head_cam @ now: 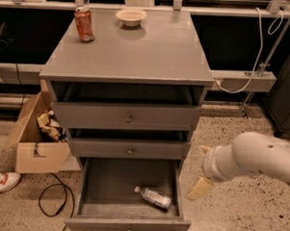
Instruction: Pick blue plastic bottle from bottom drawer and place on counter
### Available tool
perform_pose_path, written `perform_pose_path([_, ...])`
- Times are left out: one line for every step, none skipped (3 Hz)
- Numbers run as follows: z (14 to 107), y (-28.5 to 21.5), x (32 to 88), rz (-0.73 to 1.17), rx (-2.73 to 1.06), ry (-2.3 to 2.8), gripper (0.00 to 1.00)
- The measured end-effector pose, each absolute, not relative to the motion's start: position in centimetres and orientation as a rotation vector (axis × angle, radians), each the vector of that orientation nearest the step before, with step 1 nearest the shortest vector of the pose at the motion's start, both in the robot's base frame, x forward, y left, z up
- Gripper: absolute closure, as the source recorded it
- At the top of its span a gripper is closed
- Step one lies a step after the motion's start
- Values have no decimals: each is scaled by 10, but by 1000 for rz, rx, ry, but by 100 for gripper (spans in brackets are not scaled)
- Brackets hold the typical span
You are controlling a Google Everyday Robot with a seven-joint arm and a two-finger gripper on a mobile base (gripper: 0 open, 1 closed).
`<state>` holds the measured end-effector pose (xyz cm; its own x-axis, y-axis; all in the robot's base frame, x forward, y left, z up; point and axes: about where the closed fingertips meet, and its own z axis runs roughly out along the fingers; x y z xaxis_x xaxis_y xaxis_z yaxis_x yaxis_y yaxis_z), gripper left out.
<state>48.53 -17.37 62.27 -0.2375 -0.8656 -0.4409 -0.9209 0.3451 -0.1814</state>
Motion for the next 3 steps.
perform_pose_path([558, -167, 503, 169, -1497, 2143, 0])
perform_pose_path([508, -161, 523, 217, -1429, 2117, 0])
perform_pose_path([489, -157, 517, 256, -1428, 2134, 0])
